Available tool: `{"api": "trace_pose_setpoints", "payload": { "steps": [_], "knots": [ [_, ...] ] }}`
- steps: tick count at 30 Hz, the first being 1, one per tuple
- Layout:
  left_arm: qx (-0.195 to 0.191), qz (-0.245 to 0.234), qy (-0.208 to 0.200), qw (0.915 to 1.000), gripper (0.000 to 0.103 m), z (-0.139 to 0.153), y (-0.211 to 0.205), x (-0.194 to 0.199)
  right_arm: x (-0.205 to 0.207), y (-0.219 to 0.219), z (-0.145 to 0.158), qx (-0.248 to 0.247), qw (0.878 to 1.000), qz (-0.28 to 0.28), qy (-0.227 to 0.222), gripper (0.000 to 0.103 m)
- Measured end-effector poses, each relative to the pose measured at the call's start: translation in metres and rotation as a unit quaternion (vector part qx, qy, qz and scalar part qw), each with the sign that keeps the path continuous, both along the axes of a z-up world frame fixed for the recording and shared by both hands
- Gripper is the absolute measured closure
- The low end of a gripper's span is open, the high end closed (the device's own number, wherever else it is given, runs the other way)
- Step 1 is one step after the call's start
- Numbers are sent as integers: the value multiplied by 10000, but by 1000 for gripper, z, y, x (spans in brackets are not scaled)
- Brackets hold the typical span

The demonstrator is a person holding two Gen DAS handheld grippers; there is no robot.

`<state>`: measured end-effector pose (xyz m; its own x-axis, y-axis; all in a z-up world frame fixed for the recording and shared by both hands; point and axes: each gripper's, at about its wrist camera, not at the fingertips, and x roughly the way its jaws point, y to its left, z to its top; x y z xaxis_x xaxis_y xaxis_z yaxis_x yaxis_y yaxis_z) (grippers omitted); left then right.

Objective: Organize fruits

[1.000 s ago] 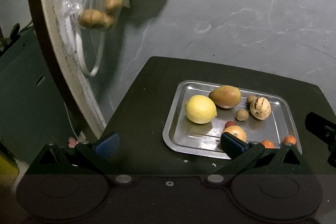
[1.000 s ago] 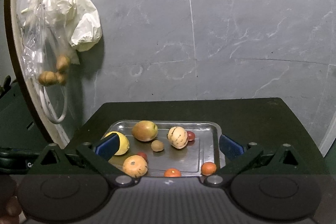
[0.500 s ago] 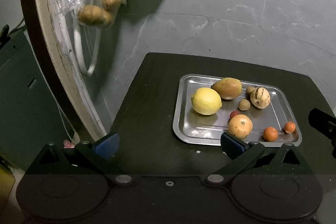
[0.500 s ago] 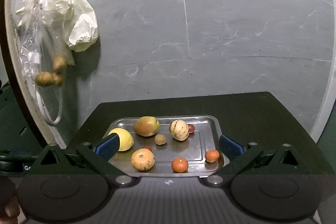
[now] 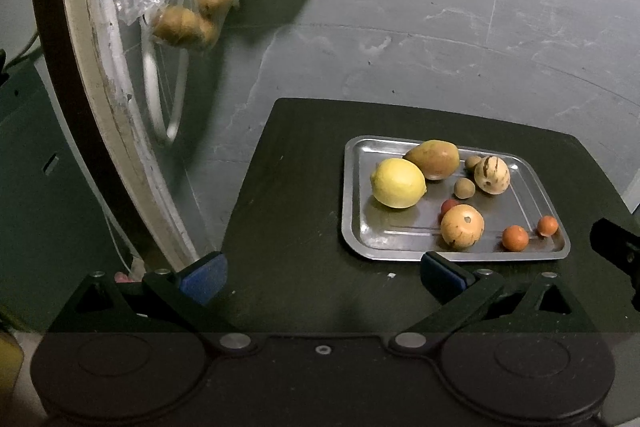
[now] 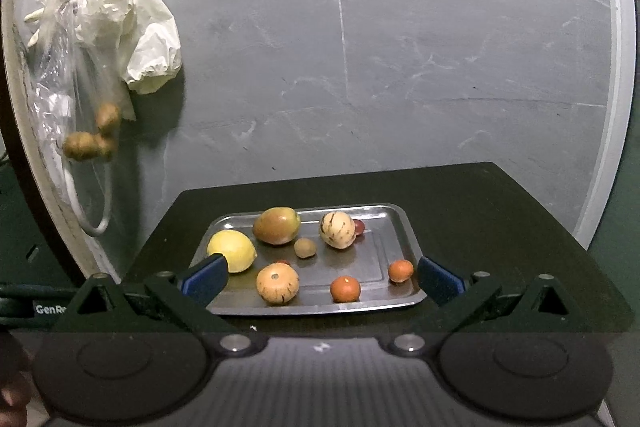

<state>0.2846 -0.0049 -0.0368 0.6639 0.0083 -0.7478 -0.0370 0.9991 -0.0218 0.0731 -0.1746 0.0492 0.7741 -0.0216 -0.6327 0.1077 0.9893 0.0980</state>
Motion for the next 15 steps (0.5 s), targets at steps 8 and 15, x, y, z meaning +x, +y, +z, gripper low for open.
{"api": "trace_pose_setpoints", "payload": {
  "steps": [8,15],
  "knots": [
    [23,-226,-158,9996,1,0,9,-11,-18,7,-1,-74,9999,-3,94,0],
    [70,-342,-301,9989,1,0,20,-26,-28,15,2,-94,9999,44,81,0]
  ]
}}
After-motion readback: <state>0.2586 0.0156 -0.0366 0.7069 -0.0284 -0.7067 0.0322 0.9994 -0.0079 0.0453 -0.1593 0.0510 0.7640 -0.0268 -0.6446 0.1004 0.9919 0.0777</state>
